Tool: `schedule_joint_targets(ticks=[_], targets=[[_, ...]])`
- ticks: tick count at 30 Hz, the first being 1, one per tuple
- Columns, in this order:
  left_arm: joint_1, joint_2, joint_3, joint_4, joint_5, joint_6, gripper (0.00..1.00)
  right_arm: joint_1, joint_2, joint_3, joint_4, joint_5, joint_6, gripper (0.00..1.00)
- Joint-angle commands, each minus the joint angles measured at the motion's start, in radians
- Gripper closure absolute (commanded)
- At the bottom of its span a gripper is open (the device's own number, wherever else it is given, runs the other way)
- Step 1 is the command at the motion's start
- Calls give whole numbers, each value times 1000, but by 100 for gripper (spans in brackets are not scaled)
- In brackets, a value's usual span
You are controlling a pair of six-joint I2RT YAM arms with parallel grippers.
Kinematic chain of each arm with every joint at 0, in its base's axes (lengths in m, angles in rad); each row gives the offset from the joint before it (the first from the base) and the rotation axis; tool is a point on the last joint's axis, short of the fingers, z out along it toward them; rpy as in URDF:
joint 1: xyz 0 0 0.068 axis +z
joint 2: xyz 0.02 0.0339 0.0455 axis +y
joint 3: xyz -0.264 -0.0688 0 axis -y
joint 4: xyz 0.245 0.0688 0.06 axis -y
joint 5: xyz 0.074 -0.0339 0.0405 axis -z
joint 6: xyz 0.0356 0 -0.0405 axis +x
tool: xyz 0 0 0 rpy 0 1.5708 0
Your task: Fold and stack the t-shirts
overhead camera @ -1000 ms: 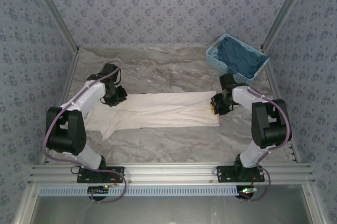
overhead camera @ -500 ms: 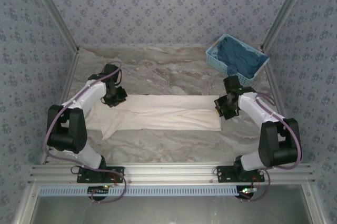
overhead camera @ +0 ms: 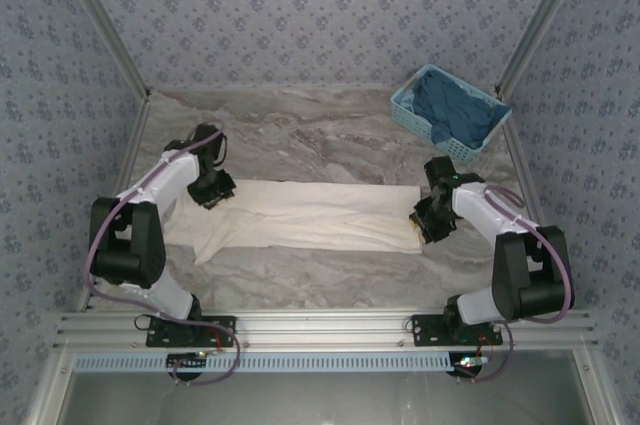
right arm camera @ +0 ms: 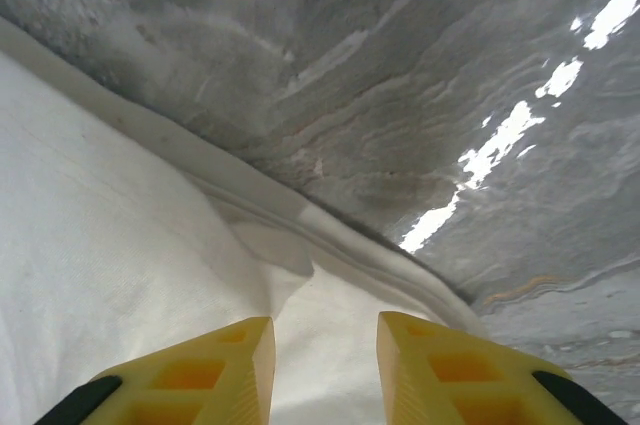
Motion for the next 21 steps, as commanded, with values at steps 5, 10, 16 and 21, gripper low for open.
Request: schedule_joint_targets(ticks=[5, 10, 16, 21], targets=[[131, -166, -120, -60, 55, -47, 57, 65, -13, 72, 172, 12, -197, 72], [116, -143, -155, 163, 211, 21, 57, 121, 64, 128, 358, -164, -389, 66], [75, -5, -146, 246, 259, 184, 55, 206, 121, 241, 382, -297, -577, 54], [43, 52, -160, 288, 263, 257, 53, 211, 122, 238, 388, -326, -572, 54]])
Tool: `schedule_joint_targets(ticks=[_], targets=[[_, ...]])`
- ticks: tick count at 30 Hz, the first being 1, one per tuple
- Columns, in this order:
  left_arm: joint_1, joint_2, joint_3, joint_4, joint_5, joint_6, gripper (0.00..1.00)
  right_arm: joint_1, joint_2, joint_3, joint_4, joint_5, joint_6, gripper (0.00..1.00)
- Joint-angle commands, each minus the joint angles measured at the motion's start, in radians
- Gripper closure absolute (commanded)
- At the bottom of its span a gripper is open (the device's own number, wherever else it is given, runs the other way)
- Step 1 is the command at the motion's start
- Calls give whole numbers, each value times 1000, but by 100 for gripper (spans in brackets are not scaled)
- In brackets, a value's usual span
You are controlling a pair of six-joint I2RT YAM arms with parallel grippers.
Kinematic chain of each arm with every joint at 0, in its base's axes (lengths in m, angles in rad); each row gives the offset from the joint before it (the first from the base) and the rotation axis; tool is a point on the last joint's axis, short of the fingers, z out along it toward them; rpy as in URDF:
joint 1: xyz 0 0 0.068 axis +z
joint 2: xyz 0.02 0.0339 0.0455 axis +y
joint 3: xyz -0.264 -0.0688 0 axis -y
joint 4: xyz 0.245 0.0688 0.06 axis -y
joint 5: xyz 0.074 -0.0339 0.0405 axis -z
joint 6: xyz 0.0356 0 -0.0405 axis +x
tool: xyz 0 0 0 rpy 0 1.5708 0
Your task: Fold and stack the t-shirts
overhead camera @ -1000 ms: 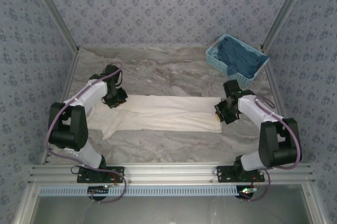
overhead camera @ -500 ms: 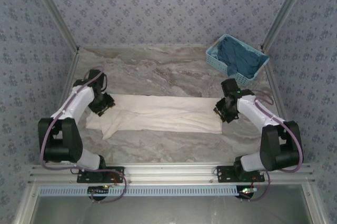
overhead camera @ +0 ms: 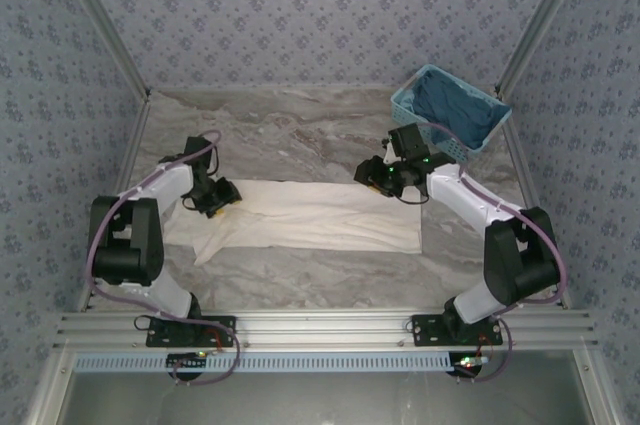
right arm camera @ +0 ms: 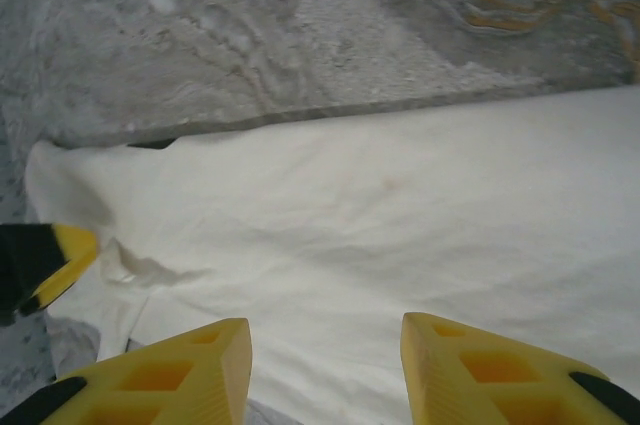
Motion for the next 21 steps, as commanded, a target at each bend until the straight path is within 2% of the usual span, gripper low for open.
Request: schedule_joint_targets(ticks=[1, 5, 11, 15, 21], targets=[[-20, 29, -13, 48, 26, 90, 53, -2, 2, 5, 11, -51, -44, 54], [-40, 11, -31, 20, 21, 89, 59, -1, -7, -2, 22, -51, -24, 56], [-65, -92, -90, -49, 7, 67, 88, -4, -9, -2, -4, -42, -12, 57], [-90, -182, -121, -118, 2, 41, 95, -4, -4, -4, 8, -37, -6, 58], [-137, -257, -150, -179, 28, -7, 99, -3, 3, 1, 3, -37, -7, 59]])
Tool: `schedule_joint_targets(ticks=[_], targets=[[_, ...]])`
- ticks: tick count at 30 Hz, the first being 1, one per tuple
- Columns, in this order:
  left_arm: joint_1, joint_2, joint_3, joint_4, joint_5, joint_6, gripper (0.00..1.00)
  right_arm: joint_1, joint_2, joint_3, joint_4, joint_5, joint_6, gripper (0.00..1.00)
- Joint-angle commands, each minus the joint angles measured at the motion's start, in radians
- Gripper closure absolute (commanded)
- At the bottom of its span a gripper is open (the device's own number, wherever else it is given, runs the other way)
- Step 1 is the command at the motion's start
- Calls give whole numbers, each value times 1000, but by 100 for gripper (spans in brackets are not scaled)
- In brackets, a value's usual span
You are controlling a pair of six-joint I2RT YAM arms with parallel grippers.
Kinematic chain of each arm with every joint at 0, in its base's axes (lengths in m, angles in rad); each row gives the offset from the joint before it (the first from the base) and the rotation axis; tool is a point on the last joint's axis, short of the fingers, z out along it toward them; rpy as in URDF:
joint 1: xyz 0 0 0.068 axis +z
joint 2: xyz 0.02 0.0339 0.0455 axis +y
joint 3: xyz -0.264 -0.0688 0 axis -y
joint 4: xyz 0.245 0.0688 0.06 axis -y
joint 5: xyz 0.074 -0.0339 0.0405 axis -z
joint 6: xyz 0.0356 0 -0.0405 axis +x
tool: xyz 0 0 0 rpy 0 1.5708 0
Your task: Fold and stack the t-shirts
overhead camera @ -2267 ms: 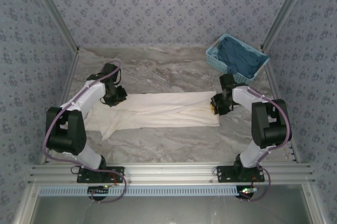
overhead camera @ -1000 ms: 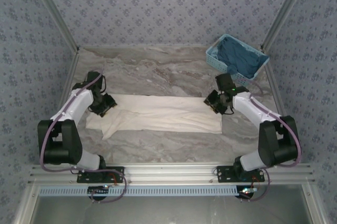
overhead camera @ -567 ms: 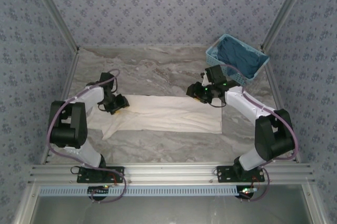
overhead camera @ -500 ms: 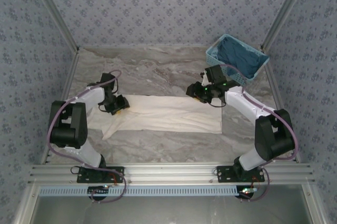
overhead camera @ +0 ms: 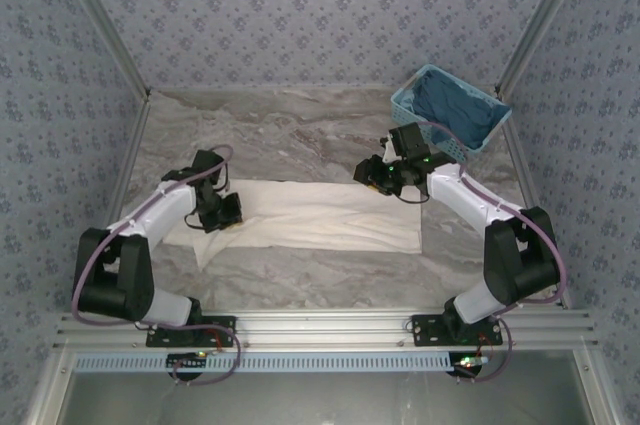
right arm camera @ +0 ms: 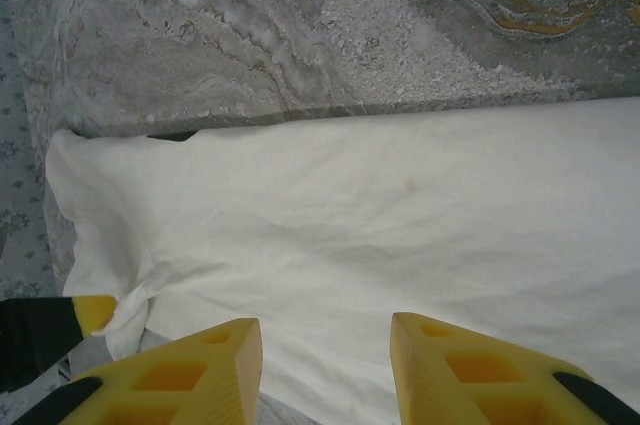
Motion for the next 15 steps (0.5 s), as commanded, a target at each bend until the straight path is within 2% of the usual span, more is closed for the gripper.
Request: schedule_joint_targets(ticks=[1, 5, 11, 13, 15], targets=[[-21, -40, -37, -75, 32, -46, 99, -3, 3, 2, -15, -8, 1, 60], [-50, -70, -68, -85, 49, -86, 99, -3, -1, -4, -16, -14, -2, 60], [-106, -71, -117, -41, 105, -146, 87, -2, -8, -29, -12, -15, 2, 61], [-123, -66, -137, -4, 153, -163, 79, -3, -12, -37, -10, -15, 2, 61], [-140, -70, -151, 23, 190, -175, 66, -3, -16, -46, -9, -15, 3, 61]])
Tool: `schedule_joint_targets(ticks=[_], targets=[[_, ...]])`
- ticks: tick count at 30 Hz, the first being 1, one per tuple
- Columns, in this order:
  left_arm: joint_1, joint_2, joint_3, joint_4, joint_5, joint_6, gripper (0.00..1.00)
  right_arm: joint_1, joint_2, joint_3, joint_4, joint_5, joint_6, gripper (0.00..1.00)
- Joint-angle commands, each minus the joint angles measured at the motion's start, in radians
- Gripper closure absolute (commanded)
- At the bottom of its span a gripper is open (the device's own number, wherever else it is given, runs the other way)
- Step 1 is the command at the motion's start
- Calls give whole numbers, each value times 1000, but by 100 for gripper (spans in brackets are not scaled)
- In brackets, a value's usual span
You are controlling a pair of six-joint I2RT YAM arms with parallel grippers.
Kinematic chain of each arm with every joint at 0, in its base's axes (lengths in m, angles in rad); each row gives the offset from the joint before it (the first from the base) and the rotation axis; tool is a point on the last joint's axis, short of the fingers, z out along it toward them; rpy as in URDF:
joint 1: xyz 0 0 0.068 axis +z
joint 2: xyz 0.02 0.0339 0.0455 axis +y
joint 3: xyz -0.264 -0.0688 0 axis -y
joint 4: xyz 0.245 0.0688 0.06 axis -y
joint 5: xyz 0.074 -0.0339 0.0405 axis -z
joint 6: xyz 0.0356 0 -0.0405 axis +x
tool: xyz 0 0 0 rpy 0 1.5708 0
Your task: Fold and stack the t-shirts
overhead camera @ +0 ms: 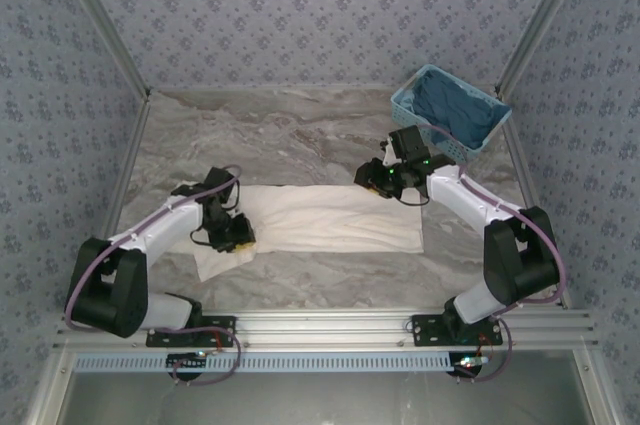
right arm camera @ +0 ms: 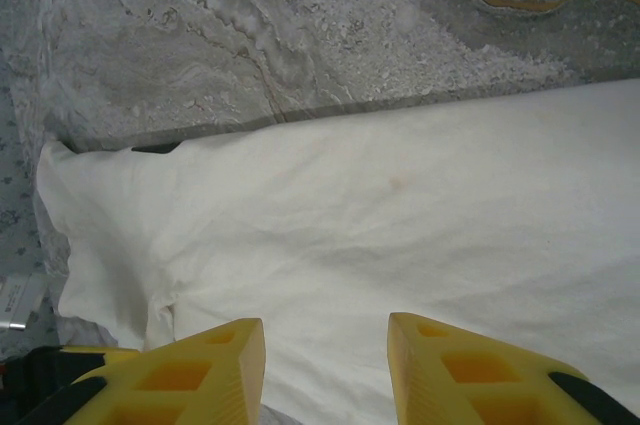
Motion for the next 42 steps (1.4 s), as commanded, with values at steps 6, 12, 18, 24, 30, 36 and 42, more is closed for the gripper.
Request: schedule_joint_targets(ticks=[6, 12, 18, 24, 30, 36, 42], targets=[[-27, -5, -25, 14, 119, 2, 62, 0, -27, -31, 3, -13, 1, 61], [75, -30, 0, -21, 109, 46, 64, 21, -33, -29, 30, -30, -12, 61], [107, -23, 46, 17, 54, 14, 57, 33, -25, -29, 42, -33, -2, 61], [34, 80, 62, 91, 79, 0, 60, 35, -25, -13, 46, -54, -6, 61], [-39, 153, 101, 113, 70, -19, 67, 38, -26, -4, 82, -97, -6, 61], [-86, 198, 122, 93, 28, -12, 69, 40, -20, -10, 93, -99, 1, 61], [-118, 272, 129, 92, 19, 6, 69, 41, -10, -14, 107, -103, 6, 61]])
